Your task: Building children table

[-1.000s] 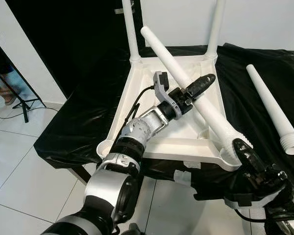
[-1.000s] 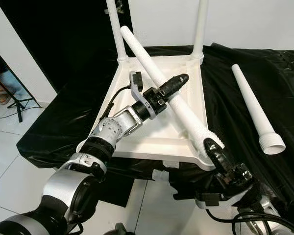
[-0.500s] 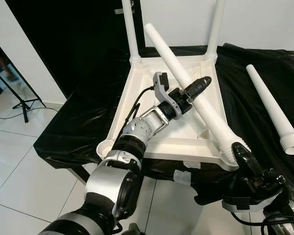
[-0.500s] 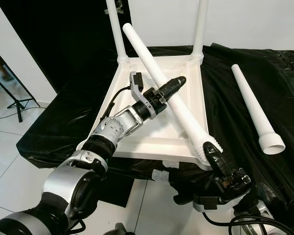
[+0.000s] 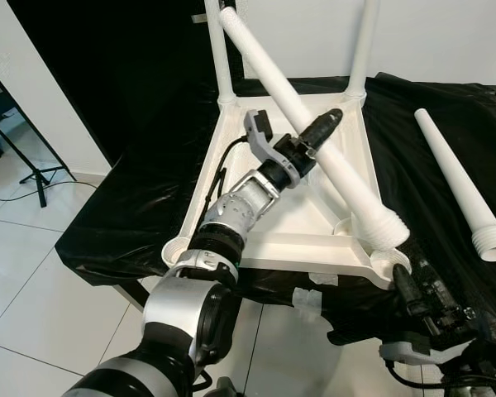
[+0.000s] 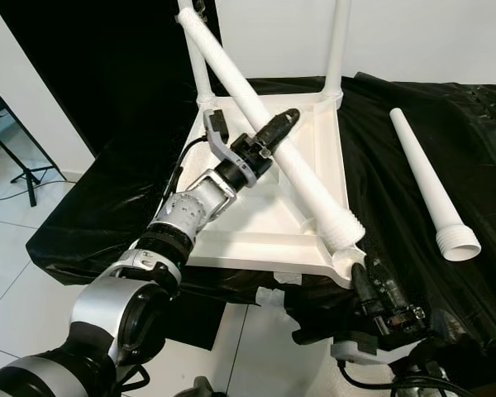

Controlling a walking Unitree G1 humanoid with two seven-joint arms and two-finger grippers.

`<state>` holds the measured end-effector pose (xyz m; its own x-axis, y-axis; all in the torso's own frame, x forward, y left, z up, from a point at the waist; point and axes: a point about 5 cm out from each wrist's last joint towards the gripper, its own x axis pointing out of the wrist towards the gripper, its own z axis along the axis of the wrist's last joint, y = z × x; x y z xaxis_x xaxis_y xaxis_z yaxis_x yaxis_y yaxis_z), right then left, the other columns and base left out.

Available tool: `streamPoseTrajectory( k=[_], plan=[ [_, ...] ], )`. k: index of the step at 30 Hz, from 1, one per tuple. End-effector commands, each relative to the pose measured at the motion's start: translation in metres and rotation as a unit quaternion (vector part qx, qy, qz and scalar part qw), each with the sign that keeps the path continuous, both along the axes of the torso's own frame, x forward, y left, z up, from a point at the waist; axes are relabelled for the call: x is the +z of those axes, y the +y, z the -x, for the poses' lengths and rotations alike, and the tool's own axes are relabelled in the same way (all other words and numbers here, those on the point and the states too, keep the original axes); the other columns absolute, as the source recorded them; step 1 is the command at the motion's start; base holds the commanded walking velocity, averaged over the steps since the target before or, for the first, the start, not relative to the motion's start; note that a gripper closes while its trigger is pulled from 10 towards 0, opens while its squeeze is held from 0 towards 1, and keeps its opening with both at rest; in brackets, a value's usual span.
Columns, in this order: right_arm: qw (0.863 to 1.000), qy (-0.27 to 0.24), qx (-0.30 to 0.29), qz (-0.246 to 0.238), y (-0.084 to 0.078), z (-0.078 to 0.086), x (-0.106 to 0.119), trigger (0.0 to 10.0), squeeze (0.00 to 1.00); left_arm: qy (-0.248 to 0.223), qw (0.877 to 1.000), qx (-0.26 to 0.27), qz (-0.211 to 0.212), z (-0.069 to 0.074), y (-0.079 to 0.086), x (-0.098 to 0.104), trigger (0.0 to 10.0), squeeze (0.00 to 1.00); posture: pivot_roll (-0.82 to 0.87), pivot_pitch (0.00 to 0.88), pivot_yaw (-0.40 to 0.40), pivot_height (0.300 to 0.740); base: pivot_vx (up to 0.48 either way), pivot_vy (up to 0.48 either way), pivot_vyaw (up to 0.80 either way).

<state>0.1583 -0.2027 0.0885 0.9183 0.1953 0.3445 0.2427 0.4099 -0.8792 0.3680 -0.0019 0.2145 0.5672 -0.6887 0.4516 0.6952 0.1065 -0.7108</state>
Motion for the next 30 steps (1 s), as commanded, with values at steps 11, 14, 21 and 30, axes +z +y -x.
streamPoseTrajectory(
  k=[11, 14, 21, 30],
  plan=[
    [0.967, 0.111, 0.007, -0.231, -0.005, 0.001, 0.009, 10.0, 0.0, -0.061, 0.998, 0.009, -0.021, 0.002, -0.007, 0.007, 0.0, 0.0, -0.05, 0.0, 0.096, 0.74, 0.0, 0.0, 0.0],
    [0.95, 0.129, 0.061, -0.28, 0.007, -0.007, 0.029, 10.0, 0.0, -0.094, 0.994, 0.008, -0.055, 0.006, -0.015, 0.006, 0.0, 0.0, -0.06, 0.0, 0.097, 0.74, 0.0, 0.0, 0.0],
    [0.92, 0.163, 0.156, -0.321, 0.026, -0.024, 0.064, 10.0, 0.0, -0.165, 0.98, -0.009, -0.11, 0.018, -0.031, 0.005, 0.0, 0.0, -0.05, 0.0, 0.088, 0.74, 0.0, 0.0, 0.0],
    [0.911, 0.171, 0.171, -0.334, 0.021, -0.053, 0.079, 10.0, 1.0, -0.202, 0.973, -0.016, -0.113, 0.024, -0.037, 0.012, 0.0, 0.0, -0.04, 0.0, 0.084, 0.74, 0.0, 0.0, 0.0]
  ],
)
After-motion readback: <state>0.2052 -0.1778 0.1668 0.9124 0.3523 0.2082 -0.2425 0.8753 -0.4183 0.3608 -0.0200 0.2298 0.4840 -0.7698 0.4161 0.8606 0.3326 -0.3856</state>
